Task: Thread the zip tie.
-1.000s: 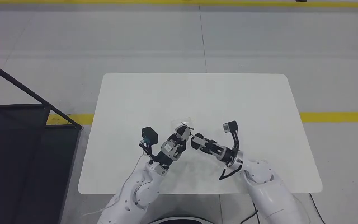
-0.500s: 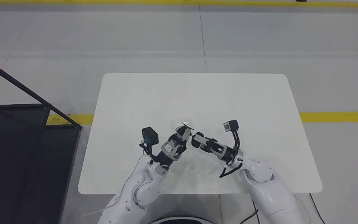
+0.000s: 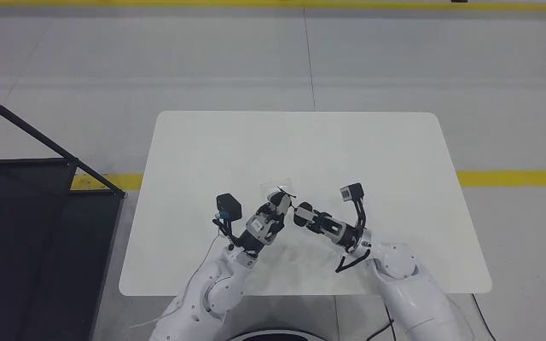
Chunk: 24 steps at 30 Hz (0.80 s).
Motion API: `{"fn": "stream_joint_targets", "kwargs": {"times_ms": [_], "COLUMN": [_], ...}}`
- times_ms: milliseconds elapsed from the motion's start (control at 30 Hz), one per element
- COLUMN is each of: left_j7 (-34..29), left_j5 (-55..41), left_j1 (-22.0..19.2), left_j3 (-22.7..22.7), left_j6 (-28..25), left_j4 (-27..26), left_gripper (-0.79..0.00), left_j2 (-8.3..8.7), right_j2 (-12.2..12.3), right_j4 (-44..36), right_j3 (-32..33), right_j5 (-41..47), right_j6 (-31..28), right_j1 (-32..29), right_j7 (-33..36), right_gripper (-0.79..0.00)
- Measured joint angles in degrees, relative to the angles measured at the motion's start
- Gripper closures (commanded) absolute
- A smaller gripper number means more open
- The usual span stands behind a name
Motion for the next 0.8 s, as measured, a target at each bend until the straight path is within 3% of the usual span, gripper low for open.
{"fn": "stream_joint_targets", "kwargs": {"times_ms": [67,133,167,367,467,633,700,800], "left_j7": [0.0,-0.2,-0.3,-1.0,-1.3,-1.3,-1.5,-2.2], "left_j5": [-0.2,-0.4,-0.5,-0.8,-0.7,-0.6,-1.7,-3.9], "left_j1": [0.0,0.1,0.0,-0.1,-0.1,0.2,0.6,1.7], "left_j3": [0.0,0.0,0.0,0.0,0.1,-0.2,-0.7,-2.3], "left_j6": [0.0,0.0,0.0,-0.3,-0.8,-1.6,-2.9,-5.8], "left_j4": [0.0,0.0,0.0,-0.1,-0.1,0.0,-0.1,-0.5], "left_gripper": [-0.025,-0.2,-0.351,-0.425,-0.603,-0.65,-0.733,-0.76], "left_j2": [-0.02,-0.04,-0.05,-0.08,-0.07,0.03,0.15,0.53], "right_j2": [0.0,0.0,0.0,0.1,0.1,0.3,0.3,0.5], "right_j4": [0.0,-0.1,-0.1,-0.2,-0.1,0.2,0.2,0.2], "right_j3": [0.1,0.2,0.3,0.8,1.0,1.6,2.0,2.7], "right_j5": [0.1,0.4,0.5,1.5,2.2,3.4,4.1,6.6], "right_j6": [-0.2,-0.6,-0.8,-1.3,-1.5,-1.7,-1.9,-2.2], "right_j1": [0.0,-0.1,-0.2,-0.5,-0.6,-0.5,-0.6,-0.9], "right_j7": [0.0,-0.1,-0.2,-0.4,-0.2,0.6,0.8,2.4], "right_gripper": [0.0,0.0,0.0,0.0,0.0,0.0,0.0,0.0]}}
